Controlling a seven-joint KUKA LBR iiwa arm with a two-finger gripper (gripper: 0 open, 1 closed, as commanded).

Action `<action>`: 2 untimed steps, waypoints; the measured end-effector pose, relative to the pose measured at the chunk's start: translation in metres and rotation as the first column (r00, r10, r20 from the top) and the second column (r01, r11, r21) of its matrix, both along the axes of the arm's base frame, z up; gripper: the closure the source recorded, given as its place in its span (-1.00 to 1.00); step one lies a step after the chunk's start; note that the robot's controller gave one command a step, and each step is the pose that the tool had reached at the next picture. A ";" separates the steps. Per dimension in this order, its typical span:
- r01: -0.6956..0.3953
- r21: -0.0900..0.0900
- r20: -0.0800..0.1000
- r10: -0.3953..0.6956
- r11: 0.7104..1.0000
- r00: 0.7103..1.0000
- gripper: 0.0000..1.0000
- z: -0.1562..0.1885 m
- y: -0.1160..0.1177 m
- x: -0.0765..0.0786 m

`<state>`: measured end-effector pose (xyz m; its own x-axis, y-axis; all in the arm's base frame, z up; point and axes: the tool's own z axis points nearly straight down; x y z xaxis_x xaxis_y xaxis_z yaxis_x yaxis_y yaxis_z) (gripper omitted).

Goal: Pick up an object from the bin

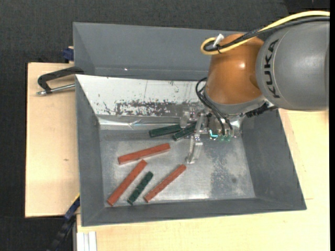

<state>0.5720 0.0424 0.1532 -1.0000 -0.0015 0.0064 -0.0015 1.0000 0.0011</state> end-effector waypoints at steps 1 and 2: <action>0.001 0.001 0.008 -0.001 1.000 1.000 -1.00 0.004 0.000 0.002; -0.059 0.000 0.014 0.059 0.998 0.998 -1.00 -0.042 0.021 0.009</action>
Offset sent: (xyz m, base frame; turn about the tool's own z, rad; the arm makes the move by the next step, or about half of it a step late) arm 0.0097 0.0370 -0.0832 -0.1081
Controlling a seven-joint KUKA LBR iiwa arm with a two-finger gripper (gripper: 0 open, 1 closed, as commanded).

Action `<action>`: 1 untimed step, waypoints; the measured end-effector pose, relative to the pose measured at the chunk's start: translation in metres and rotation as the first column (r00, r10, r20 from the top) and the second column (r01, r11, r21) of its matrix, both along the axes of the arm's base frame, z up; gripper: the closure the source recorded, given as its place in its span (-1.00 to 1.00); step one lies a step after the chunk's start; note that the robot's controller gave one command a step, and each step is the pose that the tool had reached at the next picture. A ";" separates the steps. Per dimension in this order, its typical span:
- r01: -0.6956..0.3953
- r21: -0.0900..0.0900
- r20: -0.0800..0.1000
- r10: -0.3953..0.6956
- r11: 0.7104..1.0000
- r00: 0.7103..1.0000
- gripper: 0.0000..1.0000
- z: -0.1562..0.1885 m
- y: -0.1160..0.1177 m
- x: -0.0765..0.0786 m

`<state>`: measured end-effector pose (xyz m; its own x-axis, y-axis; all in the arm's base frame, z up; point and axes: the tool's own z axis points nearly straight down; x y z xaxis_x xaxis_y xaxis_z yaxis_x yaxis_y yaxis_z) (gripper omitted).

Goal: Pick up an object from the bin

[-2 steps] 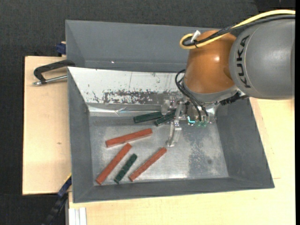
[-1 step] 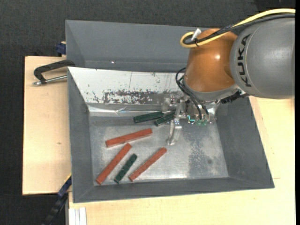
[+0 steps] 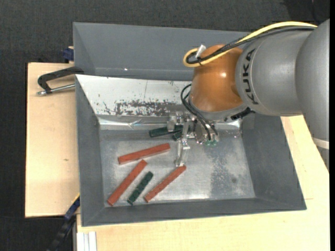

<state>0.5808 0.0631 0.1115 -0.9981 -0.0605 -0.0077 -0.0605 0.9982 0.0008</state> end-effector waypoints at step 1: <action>0.150 0.004 0.004 -0.150 0.989 0.989 1.00 -0.037 0.050 0.003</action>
Offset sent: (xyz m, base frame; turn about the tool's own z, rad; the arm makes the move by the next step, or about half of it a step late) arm 0.0000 0.0000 0.0000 0.0000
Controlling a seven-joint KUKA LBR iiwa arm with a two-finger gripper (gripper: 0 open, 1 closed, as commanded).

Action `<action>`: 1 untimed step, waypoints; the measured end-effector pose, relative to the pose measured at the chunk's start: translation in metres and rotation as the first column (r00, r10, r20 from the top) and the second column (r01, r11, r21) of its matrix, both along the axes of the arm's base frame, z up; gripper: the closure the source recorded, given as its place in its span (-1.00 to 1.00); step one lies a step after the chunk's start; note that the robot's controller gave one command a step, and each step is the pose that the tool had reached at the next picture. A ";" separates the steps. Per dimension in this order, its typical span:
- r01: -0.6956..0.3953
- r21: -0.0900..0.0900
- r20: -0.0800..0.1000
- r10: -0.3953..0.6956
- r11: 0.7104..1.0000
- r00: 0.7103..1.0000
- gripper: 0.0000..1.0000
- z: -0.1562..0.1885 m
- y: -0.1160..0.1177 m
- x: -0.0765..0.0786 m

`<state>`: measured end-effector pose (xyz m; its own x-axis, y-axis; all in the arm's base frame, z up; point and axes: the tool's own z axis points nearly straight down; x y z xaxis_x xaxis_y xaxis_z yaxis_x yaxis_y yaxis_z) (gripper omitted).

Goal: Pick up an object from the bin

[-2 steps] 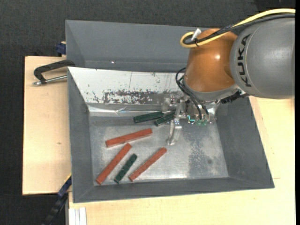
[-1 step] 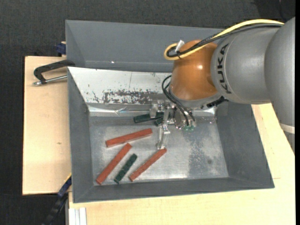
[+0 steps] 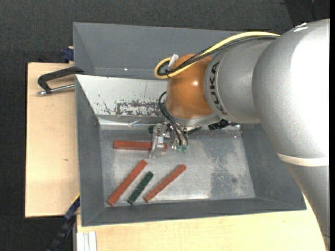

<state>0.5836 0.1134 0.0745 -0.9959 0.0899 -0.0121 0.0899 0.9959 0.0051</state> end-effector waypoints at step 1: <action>0.000 0.000 0.000 0.000 1.000 1.000 1.00 0.000 0.000 0.000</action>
Offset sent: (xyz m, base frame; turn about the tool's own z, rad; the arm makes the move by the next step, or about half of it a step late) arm 0.0126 0.0022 0.1463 0.0275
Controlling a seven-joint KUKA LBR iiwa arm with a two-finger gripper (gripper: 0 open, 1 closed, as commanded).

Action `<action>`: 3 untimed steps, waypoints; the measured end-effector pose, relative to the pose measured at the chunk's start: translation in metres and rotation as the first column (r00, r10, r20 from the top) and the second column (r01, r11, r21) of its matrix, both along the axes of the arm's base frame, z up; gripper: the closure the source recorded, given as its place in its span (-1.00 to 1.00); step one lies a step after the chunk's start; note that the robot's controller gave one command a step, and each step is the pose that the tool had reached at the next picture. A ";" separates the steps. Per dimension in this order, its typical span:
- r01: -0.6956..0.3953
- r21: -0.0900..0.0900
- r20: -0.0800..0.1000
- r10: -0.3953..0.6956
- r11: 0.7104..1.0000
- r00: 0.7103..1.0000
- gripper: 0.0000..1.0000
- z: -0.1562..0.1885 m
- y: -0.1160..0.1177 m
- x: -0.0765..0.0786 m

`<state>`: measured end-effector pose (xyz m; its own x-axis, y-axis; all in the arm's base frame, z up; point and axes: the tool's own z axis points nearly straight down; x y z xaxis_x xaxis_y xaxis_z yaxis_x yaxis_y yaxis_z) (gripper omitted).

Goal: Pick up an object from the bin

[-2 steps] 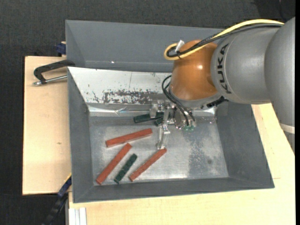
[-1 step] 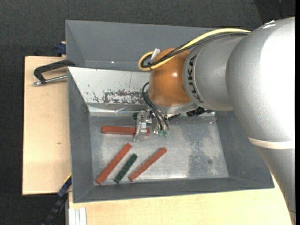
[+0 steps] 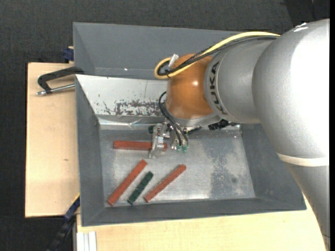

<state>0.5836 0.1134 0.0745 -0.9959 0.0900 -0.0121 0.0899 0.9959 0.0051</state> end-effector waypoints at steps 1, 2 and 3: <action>0.007 -0.003 -0.014 -0.007 1.000 1.000 1.00 0.040 0.000 0.001; -0.013 -0.002 -0.007 0.013 1.000 1.000 -1.00 0.094 -0.003 -0.004; -0.013 -0.002 -0.007 0.013 1.000 1.000 -1.00 0.094 -0.003 -0.004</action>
Offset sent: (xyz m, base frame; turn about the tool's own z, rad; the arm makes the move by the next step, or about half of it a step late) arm -0.0048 -0.0044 0.0927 -0.0119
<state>0.5800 0.1102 0.1684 -0.9970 0.0772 -0.0052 0.0772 0.9970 0.0021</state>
